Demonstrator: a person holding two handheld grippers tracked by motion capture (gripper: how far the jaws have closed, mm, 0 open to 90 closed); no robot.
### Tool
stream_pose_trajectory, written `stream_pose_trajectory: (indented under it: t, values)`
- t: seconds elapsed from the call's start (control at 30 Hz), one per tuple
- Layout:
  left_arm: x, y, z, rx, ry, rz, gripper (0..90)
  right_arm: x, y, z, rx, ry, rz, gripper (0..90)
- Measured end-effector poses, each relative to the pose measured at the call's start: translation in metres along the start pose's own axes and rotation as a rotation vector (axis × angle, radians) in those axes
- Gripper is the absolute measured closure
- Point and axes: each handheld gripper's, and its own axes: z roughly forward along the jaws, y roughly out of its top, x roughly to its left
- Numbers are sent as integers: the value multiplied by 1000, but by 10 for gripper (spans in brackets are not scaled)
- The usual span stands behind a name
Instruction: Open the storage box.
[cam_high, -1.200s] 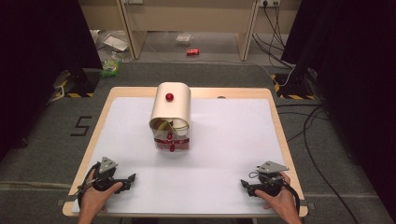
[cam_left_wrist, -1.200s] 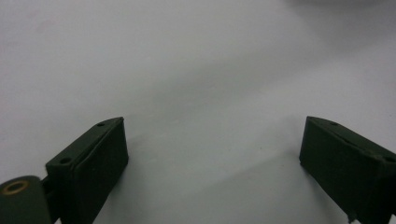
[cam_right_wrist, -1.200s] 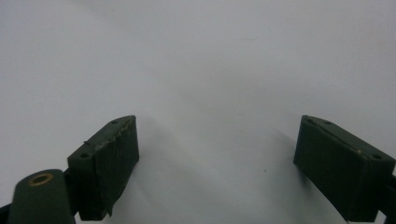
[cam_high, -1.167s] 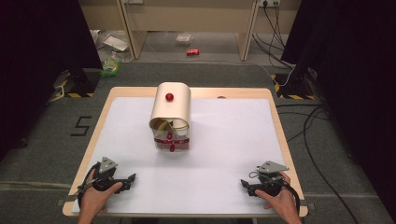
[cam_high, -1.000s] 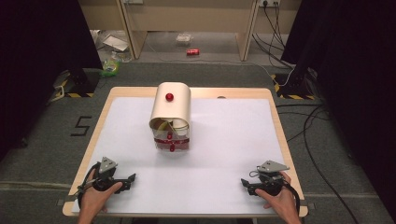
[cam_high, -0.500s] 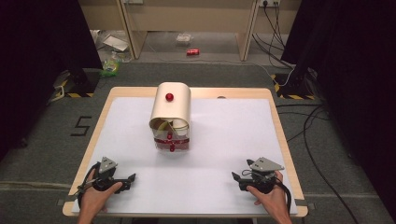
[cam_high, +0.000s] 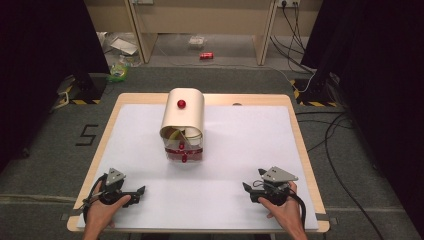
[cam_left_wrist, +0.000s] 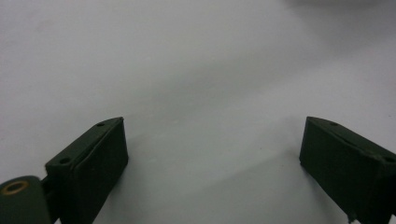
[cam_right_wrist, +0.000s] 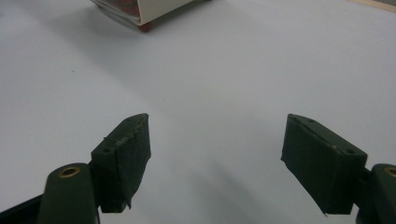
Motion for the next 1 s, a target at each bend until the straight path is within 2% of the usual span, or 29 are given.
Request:
stream_pose_trajectory:
  t: [0.33, 1.0]
  values:
    - [0, 0, 0, 0, 0, 1, 69, 11, 8, 8, -15, 19, -24, 248]
    - [0, 0, 0, 0, 0, -1, 69, 37, 32, 33, -44, 94, -86, 256]
